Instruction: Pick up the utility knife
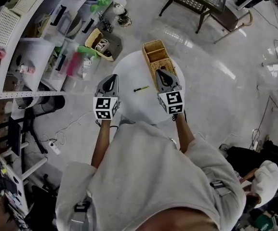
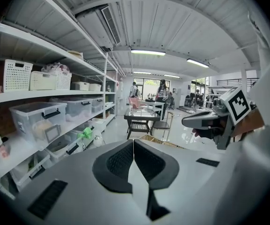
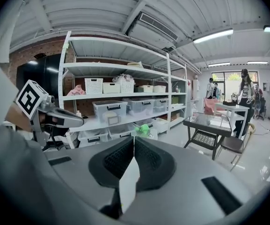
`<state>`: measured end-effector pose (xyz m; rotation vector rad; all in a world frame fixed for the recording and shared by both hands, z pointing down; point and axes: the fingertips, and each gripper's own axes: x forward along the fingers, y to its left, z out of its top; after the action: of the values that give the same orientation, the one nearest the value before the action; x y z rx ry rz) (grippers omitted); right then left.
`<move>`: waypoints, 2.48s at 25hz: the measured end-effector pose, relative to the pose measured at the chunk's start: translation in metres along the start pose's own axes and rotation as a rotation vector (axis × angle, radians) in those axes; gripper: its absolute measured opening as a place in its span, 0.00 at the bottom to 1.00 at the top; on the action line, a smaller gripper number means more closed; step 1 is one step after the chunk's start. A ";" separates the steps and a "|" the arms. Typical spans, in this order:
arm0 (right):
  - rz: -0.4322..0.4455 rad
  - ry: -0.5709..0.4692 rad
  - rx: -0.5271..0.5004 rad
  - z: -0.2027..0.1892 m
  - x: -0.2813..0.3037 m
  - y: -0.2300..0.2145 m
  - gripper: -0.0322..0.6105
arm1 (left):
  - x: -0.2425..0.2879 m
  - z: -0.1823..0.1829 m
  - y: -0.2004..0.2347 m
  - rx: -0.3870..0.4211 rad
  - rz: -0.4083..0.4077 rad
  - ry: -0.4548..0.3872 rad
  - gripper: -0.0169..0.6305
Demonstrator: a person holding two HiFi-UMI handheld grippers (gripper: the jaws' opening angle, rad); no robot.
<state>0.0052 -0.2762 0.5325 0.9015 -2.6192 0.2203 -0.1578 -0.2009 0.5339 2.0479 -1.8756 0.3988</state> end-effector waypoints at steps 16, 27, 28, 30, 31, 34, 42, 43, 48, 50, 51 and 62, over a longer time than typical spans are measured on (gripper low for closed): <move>-0.062 0.181 0.080 -0.064 0.003 0.044 0.10 | 0.007 -0.057 0.020 -0.032 -0.137 0.101 0.06; -0.007 0.308 0.044 -0.120 -0.011 0.070 0.10 | -0.004 -0.102 0.000 -0.056 -0.187 0.177 0.06; 0.009 0.326 0.019 -0.125 -0.011 0.073 0.10 | -0.005 -0.105 -0.001 -0.058 -0.188 0.181 0.06; 0.046 0.371 -0.062 -0.137 -0.011 0.080 0.10 | -0.006 -0.110 -0.003 -0.062 -0.189 0.189 0.06; 0.069 0.393 -0.118 -0.142 -0.010 0.084 0.10 | -0.007 -0.112 -0.004 -0.065 -0.189 0.192 0.06; 0.147 0.455 -0.337 -0.154 -0.006 0.095 0.10 | -0.009 -0.117 -0.006 -0.075 -0.185 0.196 0.06; 0.269 0.562 -0.679 -0.180 0.005 0.104 0.10 | -0.013 -0.118 -0.009 -0.085 -0.175 0.193 0.06; 0.288 0.578 -0.709 -0.184 0.006 0.105 0.10 | -0.013 -0.118 -0.008 -0.087 -0.173 0.194 0.06; 0.355 0.665 -0.796 -0.200 0.014 0.109 0.28 | -0.015 -0.121 -0.005 -0.095 -0.163 0.199 0.06; 0.361 0.686 -0.816 -0.204 0.020 0.110 0.32 | -0.015 -0.123 -0.006 -0.099 -0.163 0.201 0.06; 0.361 0.690 -0.825 -0.206 0.023 0.111 0.33 | -0.016 -0.124 -0.006 -0.100 -0.164 0.203 0.06; 0.422 0.806 -0.897 -0.240 0.057 0.118 0.31 | -0.021 -0.135 -0.002 -0.114 -0.160 0.221 0.06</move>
<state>-0.0413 -0.1529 0.7723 -0.0717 -1.7805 -0.3919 -0.1554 -0.1245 0.6471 1.9724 -1.5585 0.4454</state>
